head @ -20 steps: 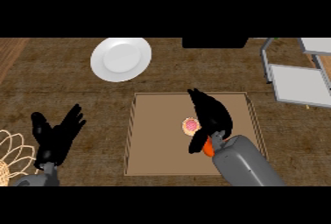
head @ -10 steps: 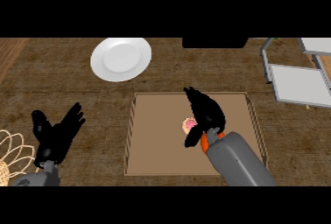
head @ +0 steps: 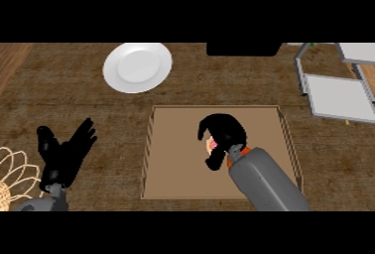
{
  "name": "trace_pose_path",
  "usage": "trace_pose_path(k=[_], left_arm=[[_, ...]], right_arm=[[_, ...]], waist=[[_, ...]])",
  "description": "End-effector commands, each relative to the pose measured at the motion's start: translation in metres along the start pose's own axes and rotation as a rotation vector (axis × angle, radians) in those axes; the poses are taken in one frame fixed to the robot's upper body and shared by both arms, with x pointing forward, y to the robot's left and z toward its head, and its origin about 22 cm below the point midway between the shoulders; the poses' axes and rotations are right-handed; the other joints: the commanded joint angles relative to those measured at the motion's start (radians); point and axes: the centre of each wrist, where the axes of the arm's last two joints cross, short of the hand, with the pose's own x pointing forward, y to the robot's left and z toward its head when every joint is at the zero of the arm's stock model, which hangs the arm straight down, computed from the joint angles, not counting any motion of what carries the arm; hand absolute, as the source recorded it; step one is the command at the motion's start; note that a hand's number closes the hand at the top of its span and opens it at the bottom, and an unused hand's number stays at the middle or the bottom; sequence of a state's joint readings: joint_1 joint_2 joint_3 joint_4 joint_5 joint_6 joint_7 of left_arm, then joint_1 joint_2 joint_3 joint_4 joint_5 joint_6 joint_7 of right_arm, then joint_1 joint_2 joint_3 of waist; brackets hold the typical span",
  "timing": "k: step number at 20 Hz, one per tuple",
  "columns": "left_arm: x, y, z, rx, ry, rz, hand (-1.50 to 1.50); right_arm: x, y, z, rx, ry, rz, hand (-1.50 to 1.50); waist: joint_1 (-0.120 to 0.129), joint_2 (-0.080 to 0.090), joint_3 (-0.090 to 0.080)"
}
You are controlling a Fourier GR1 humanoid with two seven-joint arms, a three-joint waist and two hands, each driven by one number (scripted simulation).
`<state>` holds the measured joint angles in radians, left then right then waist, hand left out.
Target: Pick the cupcake from the tray and place it in the tiered shelf
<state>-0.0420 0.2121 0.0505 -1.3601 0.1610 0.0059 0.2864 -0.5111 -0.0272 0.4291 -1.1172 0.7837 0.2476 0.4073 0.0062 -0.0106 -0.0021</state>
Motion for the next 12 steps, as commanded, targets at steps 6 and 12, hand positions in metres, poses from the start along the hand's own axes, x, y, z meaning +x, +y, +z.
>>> trace_pose_path(k=[6,12], left_arm=[[0.001,-0.001,0.007,0.002,0.027,0.01,0.0],[-0.012,0.001,0.003,0.032,0.024,0.01,0.0]], right_arm=[[0.027,0.021,0.031,-0.058,-0.148,-0.055,1.5],[-0.15,-0.056,0.071,-0.18,0.081,-0.142,1.5]], waist=[[-0.004,0.009,0.002],[-0.034,0.009,0.003]])
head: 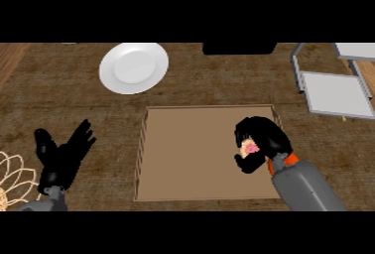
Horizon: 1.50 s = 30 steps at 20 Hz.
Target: Pick the cupcake from the tray and place it in the tiered shelf
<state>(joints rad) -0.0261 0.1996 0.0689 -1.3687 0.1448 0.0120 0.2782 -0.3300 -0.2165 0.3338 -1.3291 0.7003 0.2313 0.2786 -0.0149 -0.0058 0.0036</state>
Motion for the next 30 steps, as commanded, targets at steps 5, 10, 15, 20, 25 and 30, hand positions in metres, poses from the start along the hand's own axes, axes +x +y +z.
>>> trace_pose_path(k=[5,10,15,20,25,30], left_arm=[[-0.008,0.009,0.004,0.005,0.02,-0.001,0.0],[0.002,0.001,0.0,0.015,0.028,0.004,0.0],[-0.011,0.0,-0.003,0.01,0.027,0.0,0.0],[0.003,-0.017,-0.009,0.006,0.023,0.002,0.0],[0.008,-0.01,-0.008,-0.037,0.024,-0.021,0.0],[-0.014,-0.017,-0.004,-0.04,0.026,-0.008,0.0]], right_arm=[[-0.067,-0.101,0.074,-0.282,-0.025,-0.092,1.5],[-0.028,-0.154,0.117,-0.506,-0.052,-0.135,1.5],[-0.026,-0.209,0.172,-0.637,0.012,-0.155,1.5],[-0.016,-0.257,0.209,-0.728,0.052,-0.178,1.5],[-0.017,-0.324,0.21,-0.766,0.115,-0.236,1.5],[-0.057,-0.355,0.207,-0.824,0.141,-0.263,1.5]], waist=[[-0.013,-0.002,-0.004],[-0.016,-0.004,-0.005],[-0.006,0.001,-0.005],[0.005,0.003,-0.005],[0.028,0.008,-0.005],[0.03,0.01,-0.004]])
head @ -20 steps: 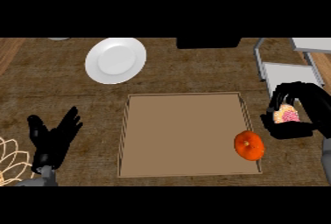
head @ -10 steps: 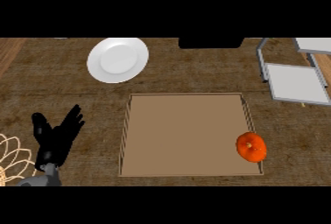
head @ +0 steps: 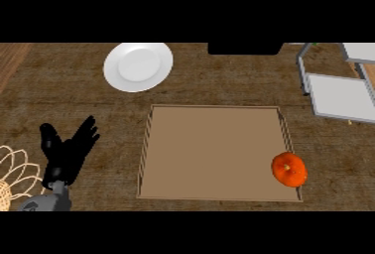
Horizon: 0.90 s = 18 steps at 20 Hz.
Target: Pick the cupcake from the tray and place it in the tiered shelf
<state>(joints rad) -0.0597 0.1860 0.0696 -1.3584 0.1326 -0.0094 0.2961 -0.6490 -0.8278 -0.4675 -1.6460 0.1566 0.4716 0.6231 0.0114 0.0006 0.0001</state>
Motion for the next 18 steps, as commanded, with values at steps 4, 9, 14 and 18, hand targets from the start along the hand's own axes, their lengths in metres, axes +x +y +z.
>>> trace_pose_path(k=[4,9,14,18], left_arm=[[0.001,-0.012,-0.006,-0.006,-0.001,0.019,0.0],[-0.013,-0.003,-0.001,0.0,0.025,-0.009,0.0],[-0.006,-0.011,0.012,0.002,0.011,-0.005,0.0],[0.01,0.011,-0.009,-0.008,0.003,-0.01,0.0]], right_arm=[[-0.013,-0.036,-0.048,-0.054,0.032,-0.002,1.5],[-0.018,-0.032,-0.067,-0.019,0.019,0.018,1.5],[-0.029,-0.023,-0.092,0.042,0.018,0.072,1.5],[-0.046,-0.006,-0.105,0.065,-0.006,0.092,1.5]], waist=[[0.012,0.006,-0.001],[0.004,0.003,-0.001],[0.032,0.008,0.0],[0.022,0.012,0.0]])
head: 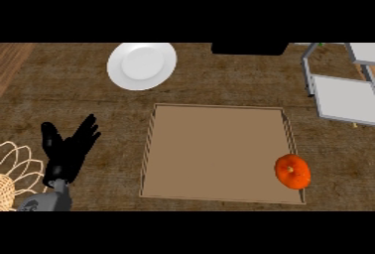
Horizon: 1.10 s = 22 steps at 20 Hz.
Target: Pick the cupcake from the tray and place it in the tiered shelf
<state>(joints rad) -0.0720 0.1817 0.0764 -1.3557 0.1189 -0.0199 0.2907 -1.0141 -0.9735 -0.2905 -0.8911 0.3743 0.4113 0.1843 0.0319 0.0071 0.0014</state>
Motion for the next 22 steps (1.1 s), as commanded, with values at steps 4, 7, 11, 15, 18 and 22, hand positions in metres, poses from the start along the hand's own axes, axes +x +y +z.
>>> trace_pose_path(k=[4,7,11,15,18,22], left_arm=[[-0.008,-0.004,-0.004,-0.014,0.01,0.002,0.0],[-0.016,-0.008,0.003,-0.014,0.026,0.018,0.0],[0.002,-0.007,0.005,-0.021,0.008,0.001,0.0],[-0.001,-0.002,0.001,-0.016,-0.002,-0.019,0.0],[0.006,-0.013,-0.003,-0.03,0.019,0.012,0.0],[0.004,0.01,-0.011,-0.004,0.013,0.013,0.0]], right_arm=[[-0.034,0.017,-0.02,-0.009,0.012,0.029,1.5],[-0.035,0.043,-0.029,-0.009,-0.003,0.053,1.5],[-0.032,0.03,-0.034,-0.021,0.01,0.055,1.5],[-0.038,0.04,-0.038,-0.043,-0.024,0.036,1.5],[-0.037,0.037,-0.039,-0.029,-0.054,0.018,1.5],[-0.049,0.046,-0.037,-0.018,-0.084,0.023,1.5]], waist=[[0.008,0.007,-0.001],[0.009,0.006,-0.001],[0.019,0.008,0.0],[0.013,0.009,0.0],[0.015,0.01,0.0],[-0.001,0.007,-0.001]])
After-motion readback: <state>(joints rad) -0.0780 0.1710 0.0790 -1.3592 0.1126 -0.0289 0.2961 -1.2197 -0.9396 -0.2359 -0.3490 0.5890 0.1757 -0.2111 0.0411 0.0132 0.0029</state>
